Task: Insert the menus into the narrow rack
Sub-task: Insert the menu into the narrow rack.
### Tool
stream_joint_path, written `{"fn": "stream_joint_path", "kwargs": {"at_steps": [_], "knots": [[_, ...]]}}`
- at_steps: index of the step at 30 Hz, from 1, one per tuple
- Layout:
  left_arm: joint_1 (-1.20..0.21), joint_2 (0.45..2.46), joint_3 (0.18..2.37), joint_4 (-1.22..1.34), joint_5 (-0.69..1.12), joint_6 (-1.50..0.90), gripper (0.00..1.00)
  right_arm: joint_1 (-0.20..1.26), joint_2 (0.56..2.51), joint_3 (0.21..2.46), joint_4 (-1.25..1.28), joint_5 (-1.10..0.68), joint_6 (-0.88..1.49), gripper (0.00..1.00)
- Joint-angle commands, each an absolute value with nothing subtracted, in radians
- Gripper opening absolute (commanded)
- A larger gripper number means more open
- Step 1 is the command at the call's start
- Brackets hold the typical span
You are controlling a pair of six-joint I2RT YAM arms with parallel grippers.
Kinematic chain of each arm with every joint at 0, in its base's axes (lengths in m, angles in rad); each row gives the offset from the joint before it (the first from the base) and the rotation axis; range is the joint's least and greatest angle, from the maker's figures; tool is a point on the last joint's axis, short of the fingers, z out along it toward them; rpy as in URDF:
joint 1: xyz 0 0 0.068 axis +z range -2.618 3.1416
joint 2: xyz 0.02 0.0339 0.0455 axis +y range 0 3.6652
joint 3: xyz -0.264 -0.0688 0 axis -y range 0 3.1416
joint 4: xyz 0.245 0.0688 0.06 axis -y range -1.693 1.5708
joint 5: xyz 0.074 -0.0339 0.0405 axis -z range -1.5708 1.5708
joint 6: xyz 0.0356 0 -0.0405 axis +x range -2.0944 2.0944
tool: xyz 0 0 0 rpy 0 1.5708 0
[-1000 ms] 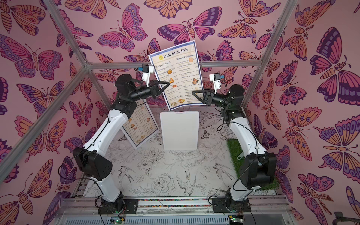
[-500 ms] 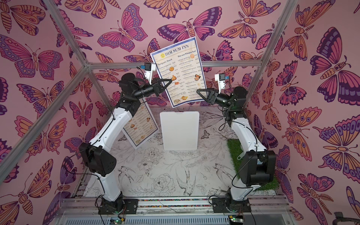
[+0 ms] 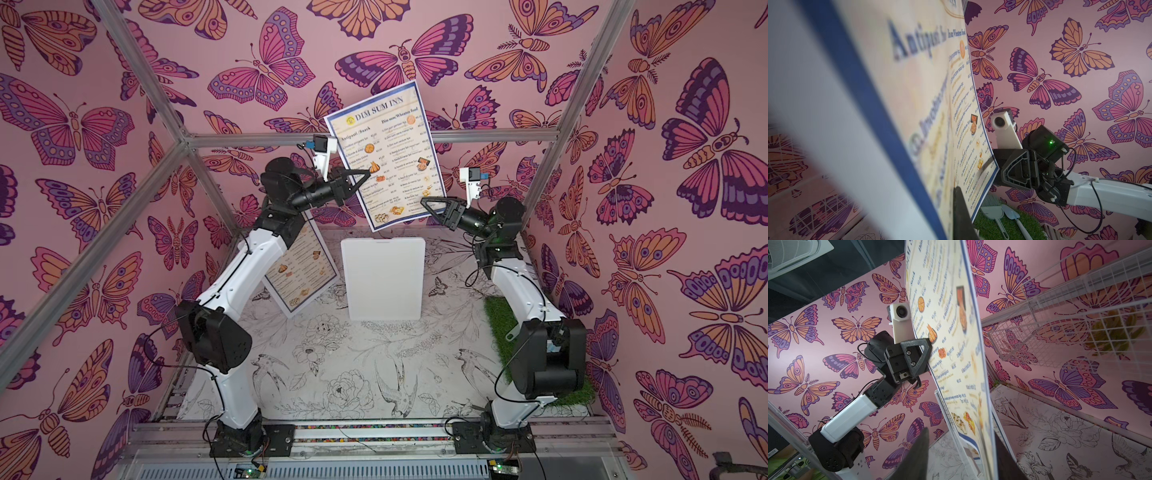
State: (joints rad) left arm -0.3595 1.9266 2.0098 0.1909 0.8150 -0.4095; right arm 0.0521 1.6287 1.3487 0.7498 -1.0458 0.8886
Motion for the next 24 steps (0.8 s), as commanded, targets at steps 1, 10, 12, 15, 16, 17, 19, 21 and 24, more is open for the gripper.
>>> {"fn": "stream_joint_path", "kwargs": {"at_steps": [1,10,12,15,16,17,19,21,24], "knots": [[-0.367,1.947,2.023,0.235,0.82,-0.423,0.02,0.047,1.611,1.35,0.846,-1.027,0.931,0.43],[-0.371,1.968,2.021,0.253,0.81,-0.42,0.02,0.046,1.611,1.338,0.827,-1.017,0.914,0.41],[-0.371,1.975,2.022,0.261,0.81,-0.425,0.02,0.046,1.613,1.34,0.823,-1.017,0.911,0.41],[-0.371,1.985,2.023,0.279,0.803,-0.431,0.02,0.046,1.618,1.351,0.788,-1.017,0.884,0.41],[-0.371,1.989,2.025,0.282,0.8,-0.434,0.02,0.046,1.62,1.353,0.789,-1.017,0.884,0.41],[-0.371,1.991,2.026,0.286,0.799,-0.438,0.02,0.047,1.621,1.356,0.79,-1.017,0.885,0.41],[-0.374,1.995,2.026,0.294,0.79,-0.444,0.02,0.047,1.624,1.359,0.796,-1.01,0.89,0.41],[-0.375,1.995,2.018,0.311,0.778,-0.455,0.02,0.048,1.629,1.355,0.825,-1.0,0.907,0.41],[-0.38,1.993,1.997,0.342,0.759,-0.473,0.02,0.048,1.634,1.347,0.875,-0.987,0.938,0.41]]}}
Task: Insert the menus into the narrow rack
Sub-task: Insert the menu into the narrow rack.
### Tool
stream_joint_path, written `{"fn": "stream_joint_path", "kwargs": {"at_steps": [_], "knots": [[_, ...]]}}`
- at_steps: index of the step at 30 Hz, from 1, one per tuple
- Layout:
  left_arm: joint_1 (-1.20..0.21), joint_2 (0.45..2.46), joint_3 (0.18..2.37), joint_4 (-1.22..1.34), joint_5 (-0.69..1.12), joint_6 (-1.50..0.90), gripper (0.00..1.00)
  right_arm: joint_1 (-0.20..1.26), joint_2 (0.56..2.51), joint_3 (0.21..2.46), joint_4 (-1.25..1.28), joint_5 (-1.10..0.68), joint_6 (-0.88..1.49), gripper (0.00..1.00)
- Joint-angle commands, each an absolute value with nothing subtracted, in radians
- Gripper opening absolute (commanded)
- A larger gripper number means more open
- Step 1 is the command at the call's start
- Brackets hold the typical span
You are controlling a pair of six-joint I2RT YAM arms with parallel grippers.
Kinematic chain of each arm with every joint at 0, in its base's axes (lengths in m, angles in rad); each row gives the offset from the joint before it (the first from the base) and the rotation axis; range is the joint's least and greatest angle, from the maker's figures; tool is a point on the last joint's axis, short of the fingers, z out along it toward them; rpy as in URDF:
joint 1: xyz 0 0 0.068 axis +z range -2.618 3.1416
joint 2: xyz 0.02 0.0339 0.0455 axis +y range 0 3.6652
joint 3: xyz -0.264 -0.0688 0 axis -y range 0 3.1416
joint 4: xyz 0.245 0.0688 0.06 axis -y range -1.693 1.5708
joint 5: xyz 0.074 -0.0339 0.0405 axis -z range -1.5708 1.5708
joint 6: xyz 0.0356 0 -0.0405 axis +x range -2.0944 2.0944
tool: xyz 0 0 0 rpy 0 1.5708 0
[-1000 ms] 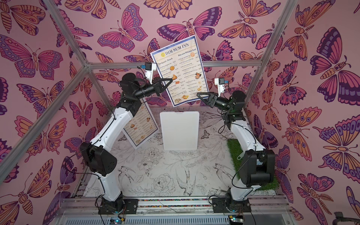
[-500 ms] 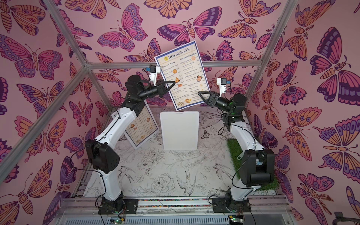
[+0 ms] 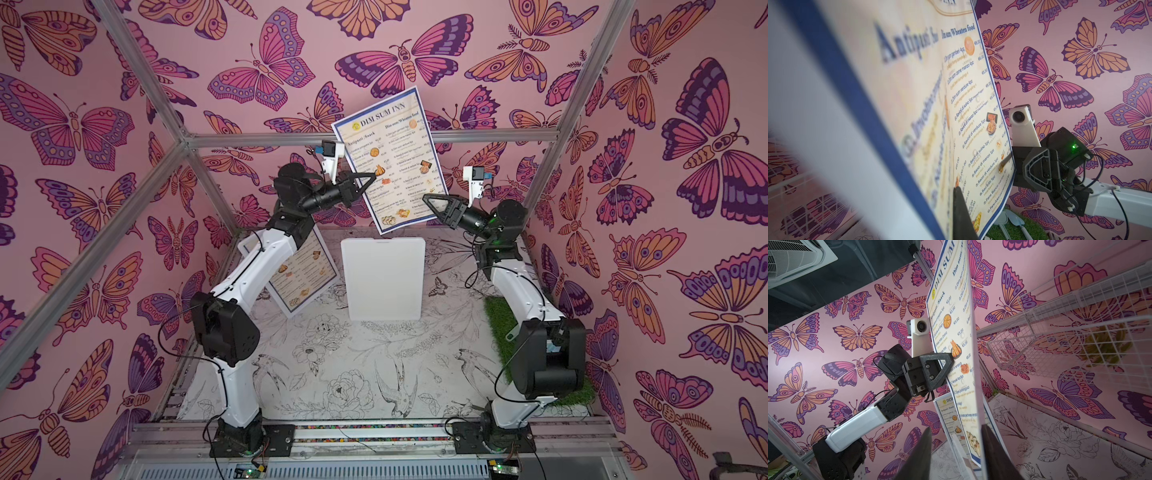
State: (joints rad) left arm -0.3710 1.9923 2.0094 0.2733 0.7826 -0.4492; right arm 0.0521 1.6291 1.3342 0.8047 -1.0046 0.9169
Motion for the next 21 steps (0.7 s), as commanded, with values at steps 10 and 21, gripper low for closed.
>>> {"fn": "stream_joint_path", "kwargs": {"at_steps": [10,21], "knots": [[-0.387,1.986,1.957,0.377,0.735,-0.486,0.02,0.049,1.633,1.345,0.872,-0.982,0.939,0.41],[-0.387,1.949,1.886,0.397,0.705,-0.483,0.02,0.056,1.645,1.362,0.839,-0.995,0.929,0.41]]}}
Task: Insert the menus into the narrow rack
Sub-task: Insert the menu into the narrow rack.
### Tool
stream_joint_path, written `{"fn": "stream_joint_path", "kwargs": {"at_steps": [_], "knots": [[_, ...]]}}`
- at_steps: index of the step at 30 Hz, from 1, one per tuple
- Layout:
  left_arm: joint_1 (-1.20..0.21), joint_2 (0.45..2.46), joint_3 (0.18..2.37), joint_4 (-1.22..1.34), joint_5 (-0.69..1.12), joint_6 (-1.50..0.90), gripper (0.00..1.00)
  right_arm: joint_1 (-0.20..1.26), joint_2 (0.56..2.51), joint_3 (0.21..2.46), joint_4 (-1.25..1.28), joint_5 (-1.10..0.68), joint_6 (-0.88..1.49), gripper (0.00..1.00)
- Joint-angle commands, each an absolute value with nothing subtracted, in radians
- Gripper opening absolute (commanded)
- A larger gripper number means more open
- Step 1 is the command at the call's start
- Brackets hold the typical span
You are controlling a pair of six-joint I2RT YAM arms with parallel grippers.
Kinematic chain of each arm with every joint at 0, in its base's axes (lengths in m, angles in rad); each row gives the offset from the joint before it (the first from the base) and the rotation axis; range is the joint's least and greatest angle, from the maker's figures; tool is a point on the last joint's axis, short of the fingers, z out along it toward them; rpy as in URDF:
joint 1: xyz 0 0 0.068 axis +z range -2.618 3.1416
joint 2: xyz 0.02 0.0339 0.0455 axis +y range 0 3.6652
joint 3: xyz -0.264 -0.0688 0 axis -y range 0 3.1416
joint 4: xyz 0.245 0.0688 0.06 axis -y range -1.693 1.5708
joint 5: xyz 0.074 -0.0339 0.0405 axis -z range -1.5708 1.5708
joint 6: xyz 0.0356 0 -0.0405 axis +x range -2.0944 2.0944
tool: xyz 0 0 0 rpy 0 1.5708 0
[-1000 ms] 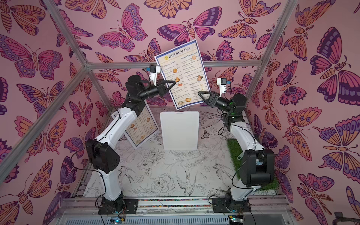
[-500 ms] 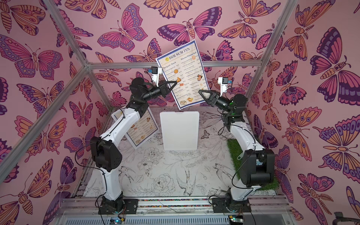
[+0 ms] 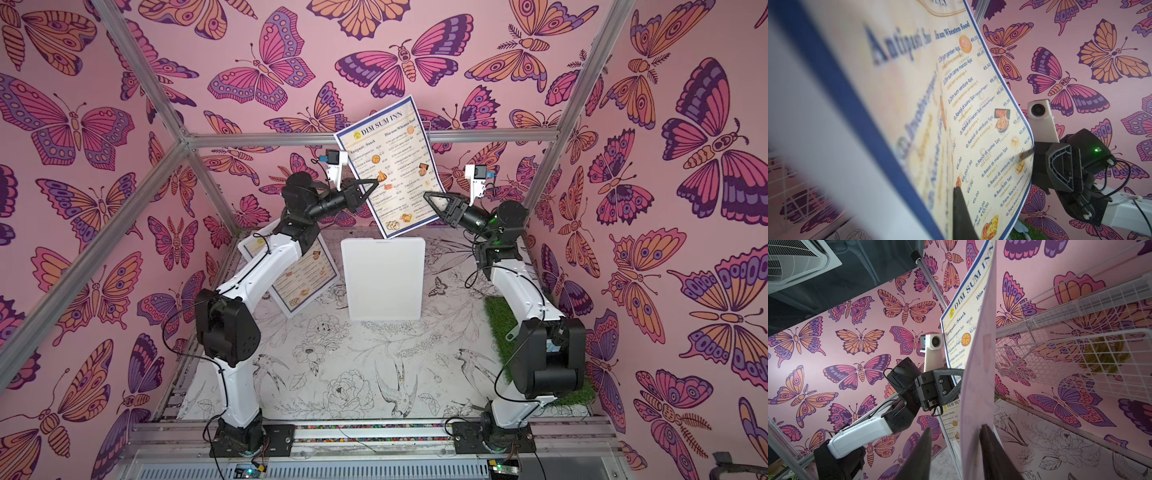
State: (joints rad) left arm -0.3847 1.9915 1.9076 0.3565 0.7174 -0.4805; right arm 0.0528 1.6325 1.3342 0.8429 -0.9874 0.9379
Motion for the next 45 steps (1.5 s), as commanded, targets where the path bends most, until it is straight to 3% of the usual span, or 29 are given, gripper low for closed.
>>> {"fn": "stream_joint_path", "kwargs": {"at_steps": [1,45], "knots": [[-0.387,1.947,1.881,0.399,0.703,-0.482,0.02,0.06,1.646,1.365,0.833,-0.997,0.924,0.41],[-0.381,1.84,1.763,0.402,0.616,-0.471,0.02,0.115,1.673,1.41,0.747,-0.994,0.867,0.41]]}}
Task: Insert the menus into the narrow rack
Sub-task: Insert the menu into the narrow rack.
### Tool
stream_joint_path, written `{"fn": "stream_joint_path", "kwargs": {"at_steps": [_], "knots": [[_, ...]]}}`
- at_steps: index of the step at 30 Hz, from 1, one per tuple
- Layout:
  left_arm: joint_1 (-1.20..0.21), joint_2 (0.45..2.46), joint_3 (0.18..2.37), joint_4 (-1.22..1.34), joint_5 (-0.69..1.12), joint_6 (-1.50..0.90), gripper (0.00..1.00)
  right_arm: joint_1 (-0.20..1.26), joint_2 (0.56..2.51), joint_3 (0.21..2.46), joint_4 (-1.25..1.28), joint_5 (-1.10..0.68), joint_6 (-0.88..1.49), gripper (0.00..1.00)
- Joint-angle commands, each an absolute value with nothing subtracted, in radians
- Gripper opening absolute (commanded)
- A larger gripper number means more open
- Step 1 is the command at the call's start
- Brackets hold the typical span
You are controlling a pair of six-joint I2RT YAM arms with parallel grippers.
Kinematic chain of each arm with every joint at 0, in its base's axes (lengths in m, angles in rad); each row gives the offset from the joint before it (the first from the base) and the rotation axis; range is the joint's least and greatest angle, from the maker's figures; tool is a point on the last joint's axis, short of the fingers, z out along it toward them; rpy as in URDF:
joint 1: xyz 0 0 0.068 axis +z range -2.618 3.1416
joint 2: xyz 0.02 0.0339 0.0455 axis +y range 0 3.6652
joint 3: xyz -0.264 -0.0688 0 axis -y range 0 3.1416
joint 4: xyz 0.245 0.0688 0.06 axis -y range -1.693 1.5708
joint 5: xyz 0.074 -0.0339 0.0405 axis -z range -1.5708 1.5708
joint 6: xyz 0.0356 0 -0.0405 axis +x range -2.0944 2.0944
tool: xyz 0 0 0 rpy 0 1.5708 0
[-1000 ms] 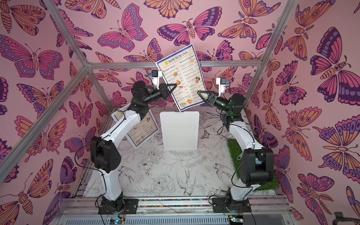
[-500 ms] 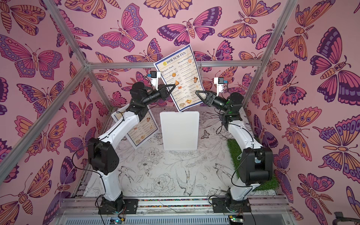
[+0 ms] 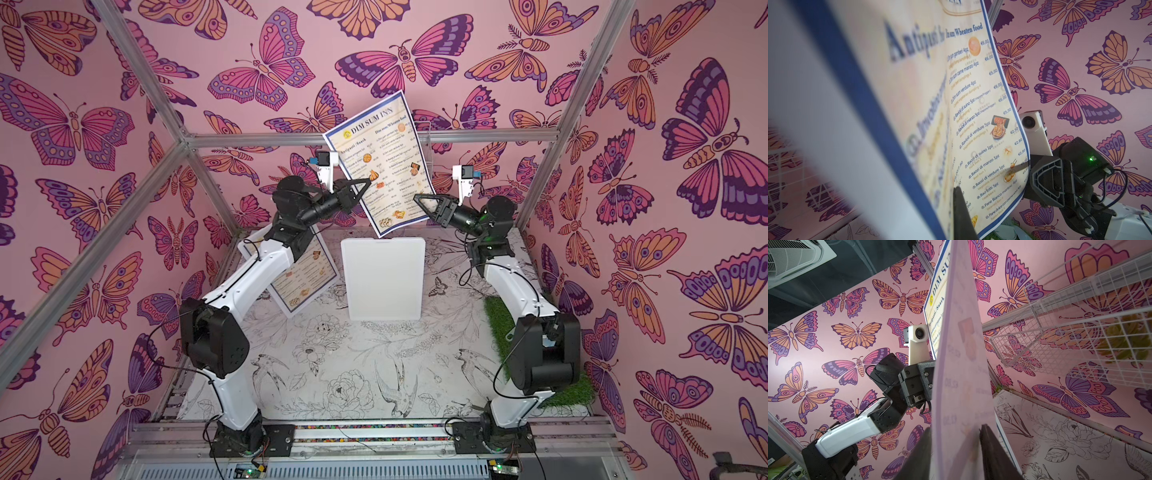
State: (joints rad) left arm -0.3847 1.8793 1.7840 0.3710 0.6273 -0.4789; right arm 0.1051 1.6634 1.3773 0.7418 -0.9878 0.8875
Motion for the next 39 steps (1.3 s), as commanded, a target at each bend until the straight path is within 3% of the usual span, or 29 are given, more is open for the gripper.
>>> {"fn": "stream_joint_path", "kwargs": {"at_steps": [1,39], "knots": [[-0.382,1.838,1.76,0.403,0.615,-0.471,0.02,0.115,1.674,1.41,0.746,-0.995,0.867,0.41],[-0.392,1.808,1.72,0.429,0.591,-0.512,0.02,0.121,1.645,1.407,0.677,-0.98,0.798,0.41]]}}
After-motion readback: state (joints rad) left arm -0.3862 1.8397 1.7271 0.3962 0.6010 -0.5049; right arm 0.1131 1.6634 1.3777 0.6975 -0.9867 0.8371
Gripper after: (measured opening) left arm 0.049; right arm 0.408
